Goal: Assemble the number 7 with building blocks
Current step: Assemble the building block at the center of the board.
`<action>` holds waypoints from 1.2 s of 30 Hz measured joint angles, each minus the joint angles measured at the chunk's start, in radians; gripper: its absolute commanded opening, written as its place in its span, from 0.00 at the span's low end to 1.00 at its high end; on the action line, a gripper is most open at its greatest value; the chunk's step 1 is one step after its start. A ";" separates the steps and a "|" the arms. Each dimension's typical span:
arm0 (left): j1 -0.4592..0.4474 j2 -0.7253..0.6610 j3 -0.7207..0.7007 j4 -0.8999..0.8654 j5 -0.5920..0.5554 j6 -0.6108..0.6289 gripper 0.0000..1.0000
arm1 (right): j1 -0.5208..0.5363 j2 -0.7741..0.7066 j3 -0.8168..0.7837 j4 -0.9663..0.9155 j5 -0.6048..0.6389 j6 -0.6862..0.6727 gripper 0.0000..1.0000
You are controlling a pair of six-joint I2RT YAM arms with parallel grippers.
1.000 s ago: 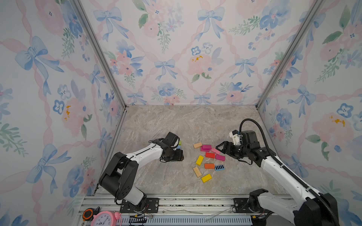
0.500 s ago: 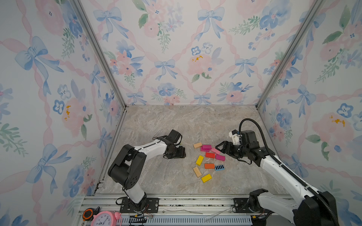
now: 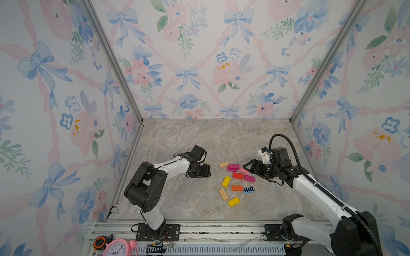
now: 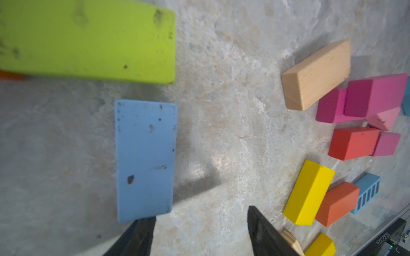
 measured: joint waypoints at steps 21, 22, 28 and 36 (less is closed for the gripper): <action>0.000 0.028 0.031 0.003 0.008 0.007 0.69 | 0.000 0.009 -0.005 0.023 0.000 0.000 0.84; 0.000 0.028 0.031 0.003 0.008 0.008 0.69 | 0.000 0.010 -0.005 0.023 0.000 0.000 0.84; -0.005 0.025 0.031 0.002 0.012 0.007 0.69 | 0.000 0.018 -0.005 0.024 -0.002 0.000 0.84; -0.117 -0.011 0.058 -0.018 0.009 0.011 0.68 | -0.004 0.019 -0.005 0.022 -0.003 0.000 0.84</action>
